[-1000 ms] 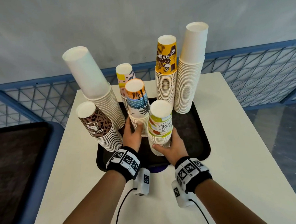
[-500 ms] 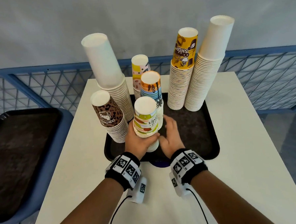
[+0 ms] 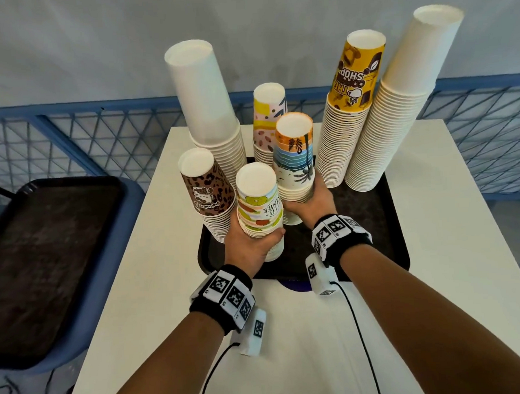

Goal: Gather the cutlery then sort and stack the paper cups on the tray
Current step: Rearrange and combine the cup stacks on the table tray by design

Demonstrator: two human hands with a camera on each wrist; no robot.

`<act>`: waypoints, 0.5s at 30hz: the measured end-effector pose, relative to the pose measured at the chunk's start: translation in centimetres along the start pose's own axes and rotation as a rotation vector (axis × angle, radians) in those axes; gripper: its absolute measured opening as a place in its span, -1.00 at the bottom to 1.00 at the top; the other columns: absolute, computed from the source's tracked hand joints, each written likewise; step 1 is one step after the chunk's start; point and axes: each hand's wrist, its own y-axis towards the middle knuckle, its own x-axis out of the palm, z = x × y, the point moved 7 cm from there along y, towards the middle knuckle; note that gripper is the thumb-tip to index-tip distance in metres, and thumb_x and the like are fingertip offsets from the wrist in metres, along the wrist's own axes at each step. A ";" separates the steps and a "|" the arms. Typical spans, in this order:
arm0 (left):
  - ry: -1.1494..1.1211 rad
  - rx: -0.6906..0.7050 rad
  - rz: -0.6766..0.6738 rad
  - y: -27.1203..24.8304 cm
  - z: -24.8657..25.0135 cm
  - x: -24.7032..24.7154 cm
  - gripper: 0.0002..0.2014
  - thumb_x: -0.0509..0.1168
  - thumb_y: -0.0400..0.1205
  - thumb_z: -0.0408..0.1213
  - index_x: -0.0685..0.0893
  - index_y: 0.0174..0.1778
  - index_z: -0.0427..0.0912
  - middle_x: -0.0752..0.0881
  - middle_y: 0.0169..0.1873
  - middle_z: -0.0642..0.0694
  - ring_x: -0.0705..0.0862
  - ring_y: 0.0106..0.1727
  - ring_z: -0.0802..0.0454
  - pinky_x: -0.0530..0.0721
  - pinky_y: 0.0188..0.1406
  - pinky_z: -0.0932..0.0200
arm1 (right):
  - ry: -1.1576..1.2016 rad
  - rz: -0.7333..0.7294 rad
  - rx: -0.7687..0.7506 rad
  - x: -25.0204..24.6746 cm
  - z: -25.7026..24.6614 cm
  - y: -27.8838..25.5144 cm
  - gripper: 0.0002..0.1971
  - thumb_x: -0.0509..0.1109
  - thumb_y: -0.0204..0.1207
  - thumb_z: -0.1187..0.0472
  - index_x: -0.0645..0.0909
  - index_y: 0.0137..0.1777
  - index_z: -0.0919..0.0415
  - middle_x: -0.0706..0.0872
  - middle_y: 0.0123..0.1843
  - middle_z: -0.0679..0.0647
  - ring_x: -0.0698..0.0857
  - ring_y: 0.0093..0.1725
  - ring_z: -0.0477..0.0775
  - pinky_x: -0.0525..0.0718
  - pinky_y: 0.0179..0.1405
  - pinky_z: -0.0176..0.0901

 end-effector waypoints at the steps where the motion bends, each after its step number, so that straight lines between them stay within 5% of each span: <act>1: 0.000 0.004 0.001 0.0 -0.1 -0.1 -0.20 0.60 0.15 -0.25 0.49 0.34 -0.14 0.71 0.14 0.12 0.68 0.17 0.27 0.61 0.17 0.42 | -0.023 0.039 -0.001 -0.7 0.2 -0.2 -0.12 0.67 0.11 0.24 0.35 0.45 0.12 0.61 0.34 0.10 0.58 0.33 0.06 0.54 0.36 -0.07; 7: 0.016 0.013 0.006 0.3 0.0 0.2 -0.27 0.61 0.22 -0.37 0.49 0.31 -0.10 0.69 0.08 0.17 0.65 0.05 0.49 0.56 0.08 0.58 | -0.081 0.292 0.090 -8.0 3.2 -2.1 -0.13 0.65 0.03 0.25 0.39 0.40 0.18 0.57 0.33 0.22 0.57 0.33 0.20 0.54 0.38 0.11; 12: 0.024 0.018 0.014 0.9 0.3 0.6 -0.17 0.60 0.12 -0.15 0.47 0.34 -0.08 0.68 0.10 0.19 0.67 0.17 0.20 0.57 0.30 0.15 | -0.077 0.362 0.089 -12.2 3.7 -3.8 -0.16 0.61 0.18 0.35 0.30 0.47 0.22 0.53 0.43 0.19 0.52 0.40 0.18 0.41 0.31 -0.17; 15: 0.038 0.035 0.028 1.3 0.7 0.8 -0.21 0.60 0.18 -0.27 0.45 0.34 -0.12 0.66 0.16 0.04 0.65 0.21 0.05 0.55 0.36 0.06 | -0.059 0.255 0.099 -11.8 4.3 -5.1 -0.12 0.59 0.23 0.32 0.20 0.52 0.16 0.48 0.47 0.09 0.49 0.39 0.06 0.42 0.36 -0.15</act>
